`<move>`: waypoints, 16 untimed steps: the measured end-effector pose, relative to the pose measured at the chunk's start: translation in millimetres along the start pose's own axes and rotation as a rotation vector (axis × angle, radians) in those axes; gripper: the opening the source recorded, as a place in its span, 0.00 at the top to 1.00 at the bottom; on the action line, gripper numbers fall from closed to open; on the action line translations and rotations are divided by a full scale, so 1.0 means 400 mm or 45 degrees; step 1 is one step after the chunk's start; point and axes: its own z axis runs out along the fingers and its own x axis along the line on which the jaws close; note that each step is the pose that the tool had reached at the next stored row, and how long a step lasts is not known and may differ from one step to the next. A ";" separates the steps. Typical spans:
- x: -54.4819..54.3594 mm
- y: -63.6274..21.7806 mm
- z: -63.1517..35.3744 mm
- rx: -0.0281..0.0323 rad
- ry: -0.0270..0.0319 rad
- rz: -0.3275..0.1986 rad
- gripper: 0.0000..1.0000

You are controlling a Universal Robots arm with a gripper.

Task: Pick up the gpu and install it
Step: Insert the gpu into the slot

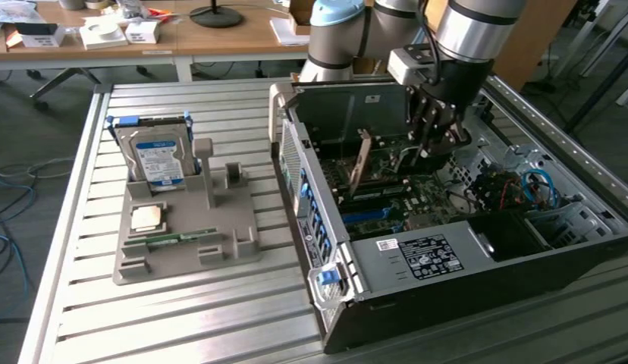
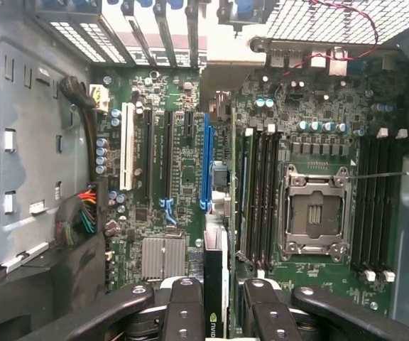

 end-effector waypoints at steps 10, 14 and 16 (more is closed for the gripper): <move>0.000 0.009 0.021 0.0000 0.0002 0.000 0.73; 0.000 0.015 0.027 -0.0001 0.0002 0.001 0.73; 0.000 0.017 0.028 -0.0002 0.0006 0.002 0.73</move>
